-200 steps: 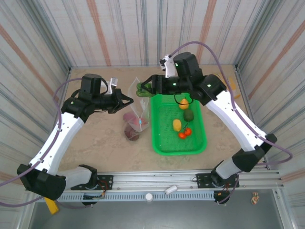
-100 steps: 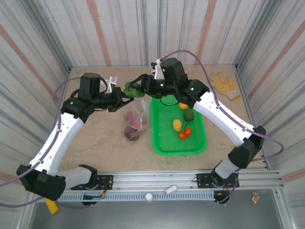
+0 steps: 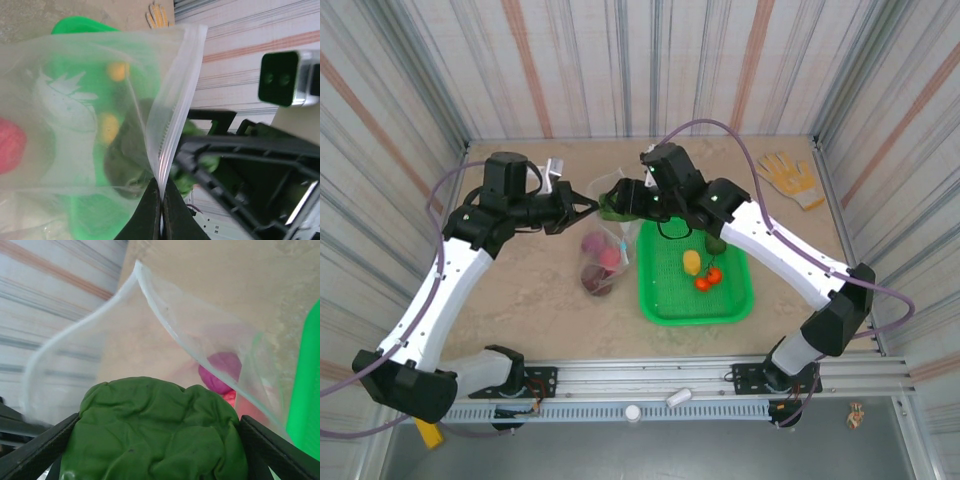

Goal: Place the food in the zip-top bag and seal the zipper

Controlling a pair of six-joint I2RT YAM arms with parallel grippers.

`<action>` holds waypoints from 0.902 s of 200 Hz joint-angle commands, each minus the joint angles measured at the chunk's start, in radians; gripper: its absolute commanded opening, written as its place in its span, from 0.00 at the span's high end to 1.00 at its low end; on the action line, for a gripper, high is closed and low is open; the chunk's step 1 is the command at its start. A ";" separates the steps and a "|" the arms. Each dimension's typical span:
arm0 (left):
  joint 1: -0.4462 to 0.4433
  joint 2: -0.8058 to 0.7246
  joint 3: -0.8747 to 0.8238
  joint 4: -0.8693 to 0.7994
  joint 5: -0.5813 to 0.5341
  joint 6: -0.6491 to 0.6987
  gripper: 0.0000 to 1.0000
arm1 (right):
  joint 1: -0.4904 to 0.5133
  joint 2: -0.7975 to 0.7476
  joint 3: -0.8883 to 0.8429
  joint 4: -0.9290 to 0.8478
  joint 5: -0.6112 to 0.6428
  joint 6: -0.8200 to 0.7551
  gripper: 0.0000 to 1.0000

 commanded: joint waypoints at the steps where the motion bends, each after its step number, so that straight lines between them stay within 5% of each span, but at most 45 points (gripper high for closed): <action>1: 0.001 -0.030 0.041 0.028 0.011 0.006 1.00 | 0.020 0.008 0.042 -0.115 0.087 -0.086 0.22; 40: 0.001 -0.031 0.054 0.013 0.001 0.024 1.00 | 0.074 0.092 0.179 -0.218 0.177 -0.162 0.20; 85: 0.000 -0.032 0.048 0.011 -0.005 0.028 1.00 | 0.107 0.118 0.227 -0.244 0.203 -0.191 0.01; 180: 0.002 -0.039 0.030 -0.032 -0.057 0.060 1.00 | 0.091 0.011 0.179 -0.179 0.125 -0.257 0.10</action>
